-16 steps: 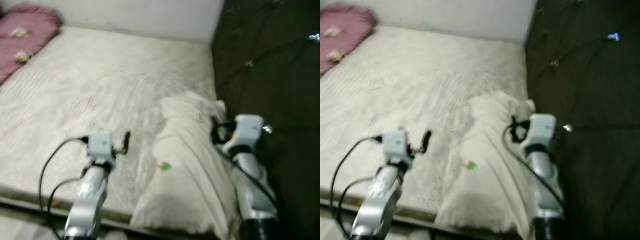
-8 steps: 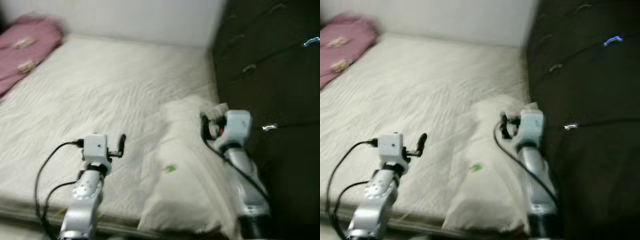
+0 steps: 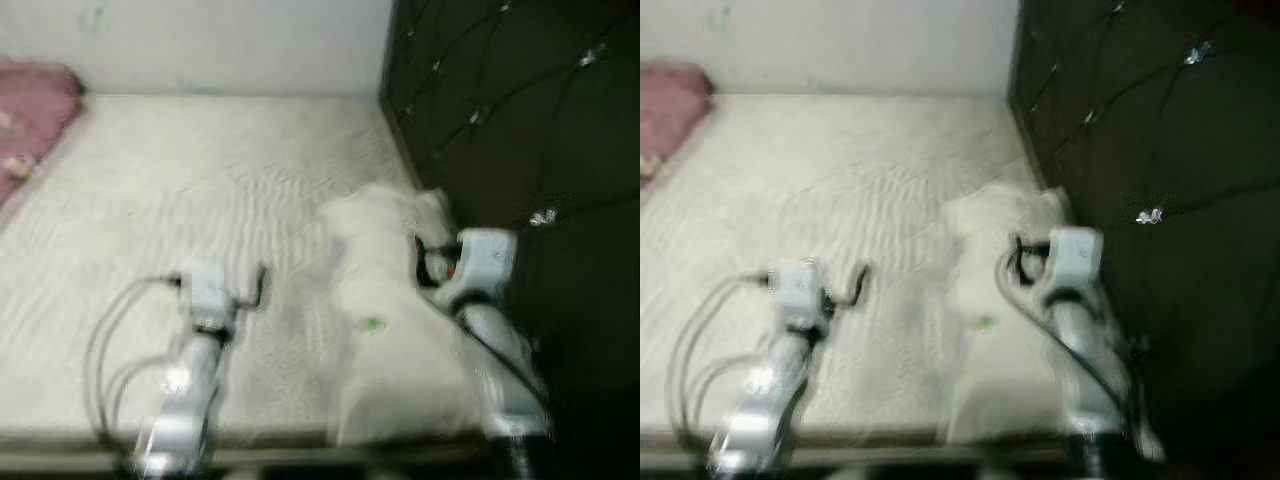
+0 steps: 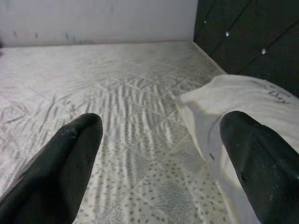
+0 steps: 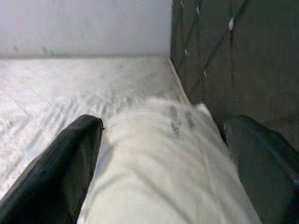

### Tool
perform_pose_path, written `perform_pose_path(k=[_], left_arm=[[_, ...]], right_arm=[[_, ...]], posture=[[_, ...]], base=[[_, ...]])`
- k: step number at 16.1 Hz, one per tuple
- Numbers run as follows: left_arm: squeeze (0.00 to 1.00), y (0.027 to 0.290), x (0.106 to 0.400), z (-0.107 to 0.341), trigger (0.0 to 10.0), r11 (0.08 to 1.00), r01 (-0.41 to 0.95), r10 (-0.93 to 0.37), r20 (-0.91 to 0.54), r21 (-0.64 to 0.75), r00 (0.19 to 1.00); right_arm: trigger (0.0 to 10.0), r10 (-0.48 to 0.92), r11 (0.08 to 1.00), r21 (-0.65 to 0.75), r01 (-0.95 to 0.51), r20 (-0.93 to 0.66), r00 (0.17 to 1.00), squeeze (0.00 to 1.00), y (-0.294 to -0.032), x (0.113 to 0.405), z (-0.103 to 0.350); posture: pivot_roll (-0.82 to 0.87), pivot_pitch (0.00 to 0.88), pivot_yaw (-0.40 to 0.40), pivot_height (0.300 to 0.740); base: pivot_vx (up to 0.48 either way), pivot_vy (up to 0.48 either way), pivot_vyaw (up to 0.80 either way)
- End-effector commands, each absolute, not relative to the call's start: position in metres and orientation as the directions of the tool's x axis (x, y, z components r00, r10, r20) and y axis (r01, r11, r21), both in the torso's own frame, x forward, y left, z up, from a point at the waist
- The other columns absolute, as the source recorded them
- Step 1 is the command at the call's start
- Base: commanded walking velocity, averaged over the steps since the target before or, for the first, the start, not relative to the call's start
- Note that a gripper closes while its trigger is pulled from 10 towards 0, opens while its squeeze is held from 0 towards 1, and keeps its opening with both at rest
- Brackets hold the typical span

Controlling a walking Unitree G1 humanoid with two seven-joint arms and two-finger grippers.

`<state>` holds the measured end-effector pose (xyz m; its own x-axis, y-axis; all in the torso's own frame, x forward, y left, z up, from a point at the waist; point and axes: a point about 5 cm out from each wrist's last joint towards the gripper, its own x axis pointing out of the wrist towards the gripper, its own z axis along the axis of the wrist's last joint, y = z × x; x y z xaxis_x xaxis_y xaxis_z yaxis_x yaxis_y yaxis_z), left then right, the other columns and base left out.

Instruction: Clean up the room

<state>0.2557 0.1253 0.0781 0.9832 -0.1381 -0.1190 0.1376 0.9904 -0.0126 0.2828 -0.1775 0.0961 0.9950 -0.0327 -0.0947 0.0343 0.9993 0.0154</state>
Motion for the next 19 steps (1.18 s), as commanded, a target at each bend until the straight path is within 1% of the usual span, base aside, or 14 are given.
perform_pose_path(k=[1,3,8,14,19], left_arm=[[0.0,0.1328,0.2565,0.0796,10.0,0.993,0.116,-0.114,-0.117,0.011,0.987],[0.0,0.1332,0.2567,0.0796,10.0,0.993,0.115,-0.113,-0.118,0.016,0.987],[0.0,0.1331,0.2557,0.0793,10.0,0.993,0.117,-0.113,-0.116,0.021,0.987],[0.0,0.1318,0.2562,0.08,10.0,0.992,0.123,-0.12,-0.114,0.015,0.986],[0.0,0.1314,0.2552,0.0799,10.0,0.993,0.121,-0.118,-0.117,0.013,0.986]], right_arm=[[10.0,0.009,1.0,0.022,-0.008,-0.051,0.999,0.0,-0.1701,0.2866,0.1061],[10.0,0.044,0.999,-0.001,-0.044,-0.031,0.999,0.0,-0.1658,0.2871,0.109],[10.0,0.064,0.998,0.002,-0.064,-0.028,0.998,0.0,-0.1628,0.2881,0.1084],[10.0,0.026,0.999,0.02,-0.025,-0.044,0.999,0.0,-0.1676,0.2897,0.1061],[10.0,0.024,1.0,0.019,-0.022,-0.069,0.997,0.0,-0.1679,0.2871,0.1012]], posture=[[-0.02,0.0,-0.011,0.74],[-0.02,0.0,-0.011,0.74],[-0.01,0.0,-0.013,0.74],[-0.02,0.002,-0.005,0.74],[-0.02,0.01,-0.009,0.74]], base=[[0.0,0.48,0.0],[0.0,0.48,0.28],[0.0,0.48,0.69],[0.0,0.48,0.0],[0.0,0.48,-0.73]])
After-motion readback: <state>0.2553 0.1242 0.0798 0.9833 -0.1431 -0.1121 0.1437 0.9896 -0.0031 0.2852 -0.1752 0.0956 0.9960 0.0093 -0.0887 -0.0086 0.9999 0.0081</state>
